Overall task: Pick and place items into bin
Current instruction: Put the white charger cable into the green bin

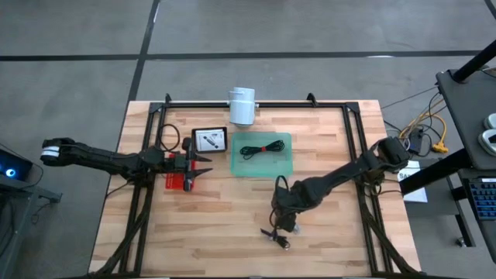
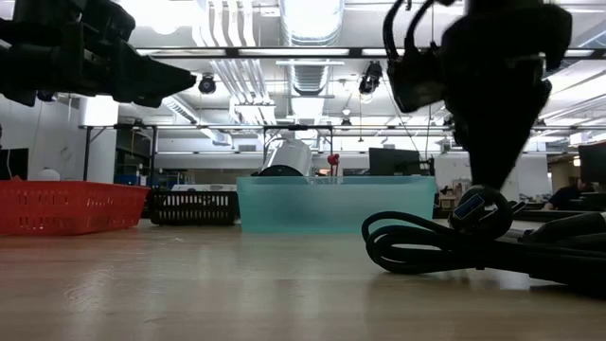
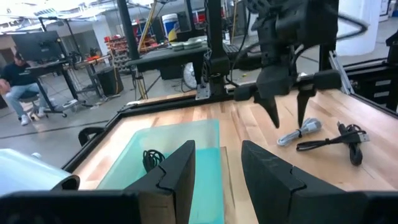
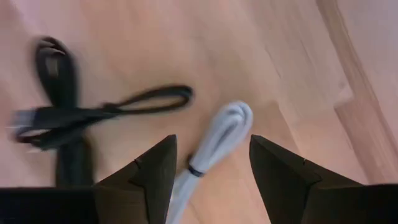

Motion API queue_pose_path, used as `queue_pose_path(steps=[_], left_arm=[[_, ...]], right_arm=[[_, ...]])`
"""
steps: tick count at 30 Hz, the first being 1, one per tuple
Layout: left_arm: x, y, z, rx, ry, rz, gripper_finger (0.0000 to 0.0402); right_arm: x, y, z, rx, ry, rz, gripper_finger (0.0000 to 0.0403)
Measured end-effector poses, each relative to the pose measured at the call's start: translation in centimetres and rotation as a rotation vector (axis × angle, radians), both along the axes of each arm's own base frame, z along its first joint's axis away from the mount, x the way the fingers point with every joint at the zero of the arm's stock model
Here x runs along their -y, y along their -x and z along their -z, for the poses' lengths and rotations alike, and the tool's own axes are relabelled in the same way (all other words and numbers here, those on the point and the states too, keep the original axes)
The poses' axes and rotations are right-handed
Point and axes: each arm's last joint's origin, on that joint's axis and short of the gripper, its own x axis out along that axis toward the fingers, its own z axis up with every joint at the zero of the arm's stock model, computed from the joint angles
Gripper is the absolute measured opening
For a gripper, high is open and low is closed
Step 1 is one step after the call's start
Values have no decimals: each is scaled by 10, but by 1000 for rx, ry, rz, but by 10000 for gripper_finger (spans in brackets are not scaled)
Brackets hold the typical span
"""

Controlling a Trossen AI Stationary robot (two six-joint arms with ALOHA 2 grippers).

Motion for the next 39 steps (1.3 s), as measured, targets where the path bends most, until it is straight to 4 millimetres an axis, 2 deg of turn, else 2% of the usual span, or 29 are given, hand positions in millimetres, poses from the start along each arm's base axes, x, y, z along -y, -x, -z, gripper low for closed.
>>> queue_pose_path(steps=[6, 11, 26, 30, 37, 39], left_arm=[[0, 0, 0, 0, -1, 0, 115], [0, 0, 0, 0, -1, 0, 115], [0, 0, 0, 0, -1, 0, 115], [0, 0, 0, 0, -1, 0, 115], [0, 0, 0, 0, -1, 0, 115], [0, 0, 0, 0, -1, 0, 115]], right_arm=[[-5, 11, 13, -34, -4, 52, 188], [-8, 12, 21, 6, -28, 50, 187], [-5, 20, 33, -8, -10, 50, 183], [-5, 20, 34, -9, -10, 49, 148], [-6, 21, 34, -36, -68, 35, 33], [-6, 21, 33, -37, -71, 34, 21]])
